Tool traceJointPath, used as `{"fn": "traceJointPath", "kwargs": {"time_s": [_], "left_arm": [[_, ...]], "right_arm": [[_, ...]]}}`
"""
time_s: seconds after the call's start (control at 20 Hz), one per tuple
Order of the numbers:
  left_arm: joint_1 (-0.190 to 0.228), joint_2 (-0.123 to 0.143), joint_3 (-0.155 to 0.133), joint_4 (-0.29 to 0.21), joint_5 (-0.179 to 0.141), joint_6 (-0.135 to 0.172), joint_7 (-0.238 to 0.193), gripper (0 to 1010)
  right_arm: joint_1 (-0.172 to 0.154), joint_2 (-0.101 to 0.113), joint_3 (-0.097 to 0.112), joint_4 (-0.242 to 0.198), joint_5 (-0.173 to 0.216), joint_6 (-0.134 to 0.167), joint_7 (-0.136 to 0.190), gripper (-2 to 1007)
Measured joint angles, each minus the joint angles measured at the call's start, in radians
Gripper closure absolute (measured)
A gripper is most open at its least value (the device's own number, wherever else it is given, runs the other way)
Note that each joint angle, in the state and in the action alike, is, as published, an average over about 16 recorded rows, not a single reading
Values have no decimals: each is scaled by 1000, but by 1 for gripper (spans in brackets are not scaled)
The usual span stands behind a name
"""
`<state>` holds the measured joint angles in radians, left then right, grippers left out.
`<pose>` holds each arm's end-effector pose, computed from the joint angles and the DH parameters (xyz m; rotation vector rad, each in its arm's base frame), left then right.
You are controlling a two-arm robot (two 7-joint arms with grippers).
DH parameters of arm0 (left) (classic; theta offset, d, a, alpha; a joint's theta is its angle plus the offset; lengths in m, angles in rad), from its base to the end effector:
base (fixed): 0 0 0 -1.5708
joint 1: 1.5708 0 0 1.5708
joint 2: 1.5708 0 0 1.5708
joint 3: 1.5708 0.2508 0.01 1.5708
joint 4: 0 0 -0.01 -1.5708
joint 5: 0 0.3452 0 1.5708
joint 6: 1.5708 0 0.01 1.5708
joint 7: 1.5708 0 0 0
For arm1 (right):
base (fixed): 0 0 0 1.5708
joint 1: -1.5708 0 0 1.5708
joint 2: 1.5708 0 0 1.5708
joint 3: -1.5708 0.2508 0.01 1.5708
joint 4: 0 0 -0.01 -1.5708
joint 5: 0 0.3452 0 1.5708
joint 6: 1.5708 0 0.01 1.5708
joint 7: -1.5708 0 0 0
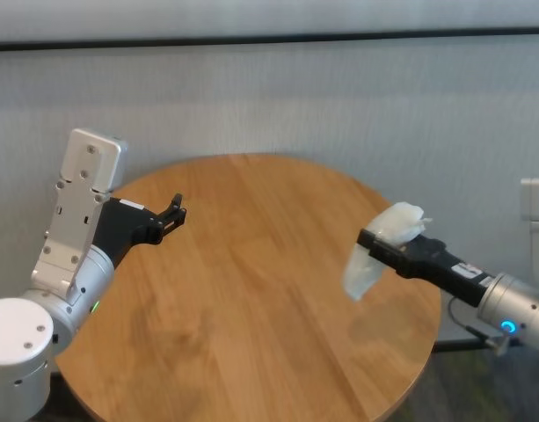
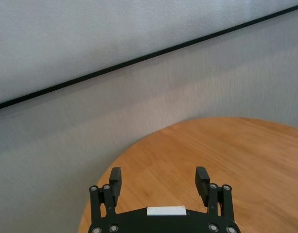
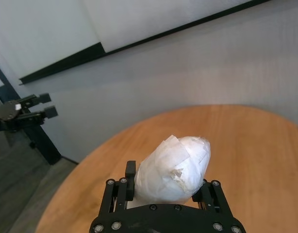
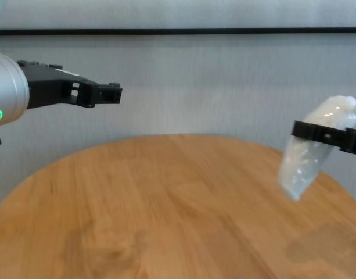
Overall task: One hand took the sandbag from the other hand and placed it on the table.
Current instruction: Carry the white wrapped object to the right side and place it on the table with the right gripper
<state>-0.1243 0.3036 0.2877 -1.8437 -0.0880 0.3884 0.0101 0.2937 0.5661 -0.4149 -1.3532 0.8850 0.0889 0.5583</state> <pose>0.3614 -0.0461 -0.1474 0.2282 -0.1536 1.2936 0.4151 -0.0600 -0.2527 0.0904 0.3230 -0.7893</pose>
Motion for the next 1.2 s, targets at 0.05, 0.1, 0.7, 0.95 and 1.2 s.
{"fn": "traceJointPath", "kwargs": {"time_s": [0.05, 0.1, 0.7, 0.95, 1.2], "left_arm": [[0, 0, 0, 0, 0, -1, 0, 10], [0, 1, 0, 0, -1, -1, 0, 10], [-1, 2, 1, 0, -3, -5, 0, 10], [-1, 3, 1, 0, -4, -5, 0, 10], [-1, 3, 1, 0, -4, -6, 0, 10]], "right_arm": [[5, 7, 0, 4, -6, 7, -2, 382], [11, 14, -1, 8, -12, 15, -4, 382], [102, 55, -37, 86, -108, 114, -14, 382], [137, 50, -61, 116, -158, 141, -19, 381], [177, 31, -86, 153, -211, 157, -25, 381]]}}
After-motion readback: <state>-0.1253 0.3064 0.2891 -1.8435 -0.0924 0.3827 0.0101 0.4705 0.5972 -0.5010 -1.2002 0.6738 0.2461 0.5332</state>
